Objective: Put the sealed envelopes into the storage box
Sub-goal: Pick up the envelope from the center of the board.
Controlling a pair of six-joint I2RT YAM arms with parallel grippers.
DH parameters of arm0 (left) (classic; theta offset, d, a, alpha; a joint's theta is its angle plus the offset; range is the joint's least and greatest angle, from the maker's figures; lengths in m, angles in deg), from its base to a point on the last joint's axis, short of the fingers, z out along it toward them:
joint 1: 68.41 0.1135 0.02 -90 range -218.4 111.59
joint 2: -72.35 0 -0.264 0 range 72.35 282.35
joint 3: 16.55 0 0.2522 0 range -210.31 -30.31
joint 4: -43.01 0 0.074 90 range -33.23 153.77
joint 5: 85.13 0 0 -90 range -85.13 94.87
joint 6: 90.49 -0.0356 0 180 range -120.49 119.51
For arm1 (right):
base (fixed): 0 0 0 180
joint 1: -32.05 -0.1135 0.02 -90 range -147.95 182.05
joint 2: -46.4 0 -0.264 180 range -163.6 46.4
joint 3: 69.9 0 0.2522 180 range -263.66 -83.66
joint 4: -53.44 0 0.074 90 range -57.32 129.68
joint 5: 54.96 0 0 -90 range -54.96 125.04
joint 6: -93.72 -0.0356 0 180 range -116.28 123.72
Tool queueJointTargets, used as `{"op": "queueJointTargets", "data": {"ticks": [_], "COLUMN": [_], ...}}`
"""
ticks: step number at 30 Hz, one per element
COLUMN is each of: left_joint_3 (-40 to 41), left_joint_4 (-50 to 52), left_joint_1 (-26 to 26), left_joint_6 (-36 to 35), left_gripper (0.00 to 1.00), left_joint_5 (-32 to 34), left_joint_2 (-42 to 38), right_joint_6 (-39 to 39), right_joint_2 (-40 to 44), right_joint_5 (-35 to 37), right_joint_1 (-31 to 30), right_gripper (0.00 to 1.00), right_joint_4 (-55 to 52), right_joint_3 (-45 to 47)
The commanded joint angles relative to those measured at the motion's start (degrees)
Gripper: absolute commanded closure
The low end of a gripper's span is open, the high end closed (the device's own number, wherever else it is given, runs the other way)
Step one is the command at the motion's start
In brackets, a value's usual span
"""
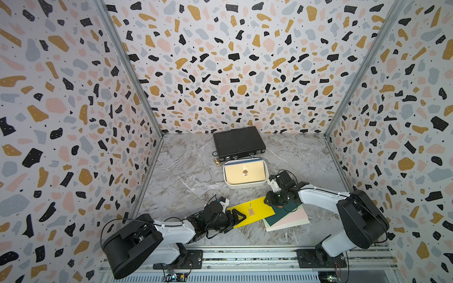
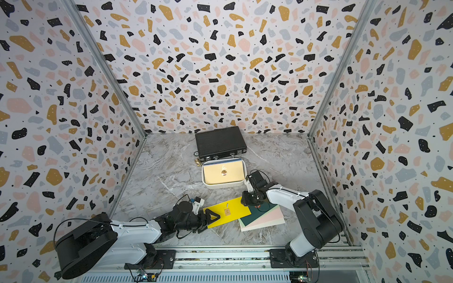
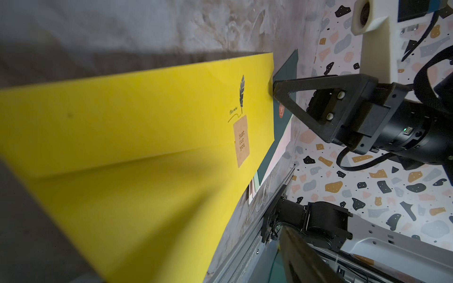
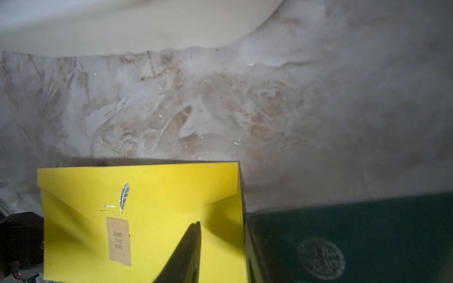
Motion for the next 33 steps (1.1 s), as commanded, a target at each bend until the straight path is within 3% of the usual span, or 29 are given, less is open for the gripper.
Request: {"op": "queueJointTargets", "data": {"ticks": [1,4,8,10,16,22,26,30,33], "left_joint_3": [3.24,2.52,0.16,-0.3,-1.66,-7.9,-14.11,-21.89,-27.44], "left_joint_4": [4.1,2.7,3.15,4.77,16.71,37.64,46.43,53.43,57.55], "left_joint_1": [-0.28,-0.34,-0.29,-0.33,-0.35,-0.21,-0.07,-0.03,-0.05], "left_joint_6": [-0.19,-2.62,-5.65,-6.85,-12.11,-23.69,-36.09,-49.29,-59.59], "left_gripper": [0.26,0.34,0.56,0.71,0.98,1.0,1.0,1.0,1.0], "left_joint_5": [5.06,8.24,8.6,9.46,13.22,19.49,20.88,20.19,16.96], "left_joint_2": [3.11,3.14,2.44,1.09,-8.2,-28.76,-40.15,-43.79,-43.02], "right_joint_6": [0.28,0.54,1.16,1.33,3.32,11.5,18.81,27.53,39.03], "right_joint_2": [0.99,1.26,2.08,2.53,5.16,14.13,21.34,27.12,29.68], "right_joint_5": [-0.37,-0.83,-0.51,-0.55,-0.37,-1.0,-3.86,-10.97,-18.66], "right_joint_1": [-0.48,-0.48,-0.43,-0.45,-0.43,-0.43,-0.67,-1.67,-2.5], "right_gripper": [0.64,0.65,0.65,0.65,0.66,0.65,0.65,0.6,0.53], "right_joint_4": [-5.11,-5.32,-6.27,-6.75,-8.52,-11.25,-11.91,-9.24,-10.84], "right_joint_3": [1.87,2.06,1.71,1.43,-0.09,-3.48,-8.41,-12.47,-16.09]}}
